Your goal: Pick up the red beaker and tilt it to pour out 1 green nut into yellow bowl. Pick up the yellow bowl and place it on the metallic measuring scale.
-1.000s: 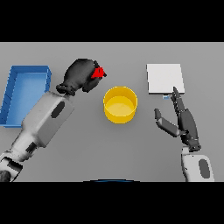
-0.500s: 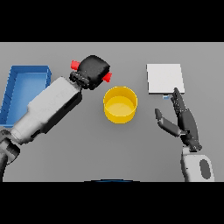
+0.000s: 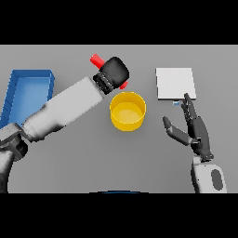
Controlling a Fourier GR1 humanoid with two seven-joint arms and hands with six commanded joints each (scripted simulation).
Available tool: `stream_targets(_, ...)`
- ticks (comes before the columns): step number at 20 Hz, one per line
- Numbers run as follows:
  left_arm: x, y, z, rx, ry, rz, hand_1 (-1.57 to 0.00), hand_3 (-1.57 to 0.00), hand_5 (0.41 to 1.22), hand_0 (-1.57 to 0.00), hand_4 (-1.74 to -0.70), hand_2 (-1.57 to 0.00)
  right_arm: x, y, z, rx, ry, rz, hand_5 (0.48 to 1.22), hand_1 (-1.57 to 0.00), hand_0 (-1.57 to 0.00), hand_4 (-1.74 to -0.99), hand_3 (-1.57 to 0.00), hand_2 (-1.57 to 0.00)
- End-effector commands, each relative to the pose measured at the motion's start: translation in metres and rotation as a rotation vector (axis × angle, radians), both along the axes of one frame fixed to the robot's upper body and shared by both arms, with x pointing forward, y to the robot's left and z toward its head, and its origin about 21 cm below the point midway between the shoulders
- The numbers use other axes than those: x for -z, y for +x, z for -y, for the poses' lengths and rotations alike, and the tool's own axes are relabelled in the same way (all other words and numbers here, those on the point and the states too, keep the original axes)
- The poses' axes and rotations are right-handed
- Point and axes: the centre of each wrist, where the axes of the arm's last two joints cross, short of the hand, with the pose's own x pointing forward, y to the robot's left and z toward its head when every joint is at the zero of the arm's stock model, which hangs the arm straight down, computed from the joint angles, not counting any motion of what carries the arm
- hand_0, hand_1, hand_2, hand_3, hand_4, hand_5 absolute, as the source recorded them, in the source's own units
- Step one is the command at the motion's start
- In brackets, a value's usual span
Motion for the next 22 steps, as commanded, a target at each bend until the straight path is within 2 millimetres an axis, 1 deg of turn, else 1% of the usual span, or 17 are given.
stream_targets(1, 0.000, -0.003, 0.004, 0.016, 0.031, 0.011, -1.57, -1.47, 1.221, -1.57, -1.73, -1.57, 0.000, -0.002, 0.003, 0.000, -0.011, 0.008, 0.599, 0.00, 0.00, -1.298, 0.00, 0.00)
stream_targets(3, 0.000, -0.004, 0.006, 0.050, 0.082, 0.041, -1.57, -1.51, 1.221, -1.57, -1.73, -1.57, 0.002, 0.001, 0.001, 0.000, -0.015, -0.003, 0.602, 0.00, 0.00, -1.297, 0.00, 0.00)
stream_targets(4, 0.000, -0.006, 0.010, 0.064, 0.103, 0.058, -1.57, -1.52, 1.221, -1.57, -1.74, -1.57, 0.000, 0.001, 0.002, 0.005, -0.013, 0.008, 0.603, 0.00, 0.00, -1.291, 0.00, 0.00)
stream_targets(5, 0.005, -0.004, 0.010, 0.072, 0.139, 0.075, -1.57, -1.53, 1.221, -1.57, -1.74, -1.57, 0.001, -0.002, 0.005, 0.008, -0.010, 0.008, 0.604, 0.00, 0.00, -1.290, 0.00, 0.00)
stream_targets(7, 0.007, -0.007, 0.015, 0.101, 0.216, 0.087, -1.57, -1.55, 1.221, -1.57, -1.74, -1.57, 0.002, 0.002, 0.002, 0.008, -0.020, 0.001, 0.602, 0.00, 0.00, -1.283, 0.00, 0.00)
stream_targets(9, 0.010, -0.011, 0.024, 0.139, 0.287, 0.100, -1.57, -1.55, 1.221, -1.57, -1.74, -1.57, 0.000, 0.001, 0.001, 0.001, -0.015, 0.005, 0.607, 0.00, 0.00, -1.290, 0.00, 0.00)
stream_targets(10, 0.011, -0.012, 0.027, 0.147, 0.310, 0.106, -1.57, -1.56, 1.221, -1.57, -1.74, -1.57, -0.002, 0.002, 0.005, 0.009, -0.027, 0.008, 0.607, 0.00, 0.00, -1.290, 0.00, 0.00)
stream_targets(12, 0.009, -0.012, 0.034, 0.145, 0.346, 0.115, -1.57, -1.56, 1.221, -1.57, -1.74, -1.57, 0.000, -0.001, 0.007, 0.018, -0.025, 0.008, 0.601, 0.00, 0.00, -1.280, 0.00, 0.00)
stream_targets(14, 0.003, -0.009, 0.037, 0.157, 0.381, 0.125, -1.57, -1.57, 1.221, -1.57, -1.74, -1.57, 0.004, 0.000, 0.003, 0.014, -0.043, 0.011, 0.603, 0.00, 0.00, -1.282, 0.00, 0.00)
stream_targets(15, 0.005, -0.008, 0.037, 0.159, 0.410, 0.134, -1.57, -1.57, 1.221, -1.57, -1.74, -1.57, 0.006, -0.001, 0.004, 0.020, -0.049, 0.010, 0.598, 0.00, 0.00, -1.277, 0.00, 0.00)
stream_targets(18, 0.007, -0.009, 0.040, 0.170, 0.461, 0.148, -1.57, -1.57, 1.221, -1.57, -1.74, -1.57, 0.003, -0.003, 0.003, 0.016, -0.037, 0.025, 0.588, 0.00, 0.00, -1.264, 0.00, 0.00)
stream_targets(21, 0.001, -0.008, 0.044, 0.181, 0.473, 0.189, -1.57, -1.57, 1.221, -1.57, -1.74, -1.57, 0.000, -0.001, 0.004, 0.031, -0.057, 0.012, 0.584, 0.00, 0.00, -1.238, 0.00, 0.00)
stream_targets(22, -0.007, -0.006, 0.044, 0.189, 0.465, 0.195, -1.57, -1.57, 1.221, -1.57, -1.74, -1.57, 0.000, -0.003, 0.003, 0.025, -0.050, 0.016, 0.584, 0.00, 0.00, -1.235, 0.00, 0.00)
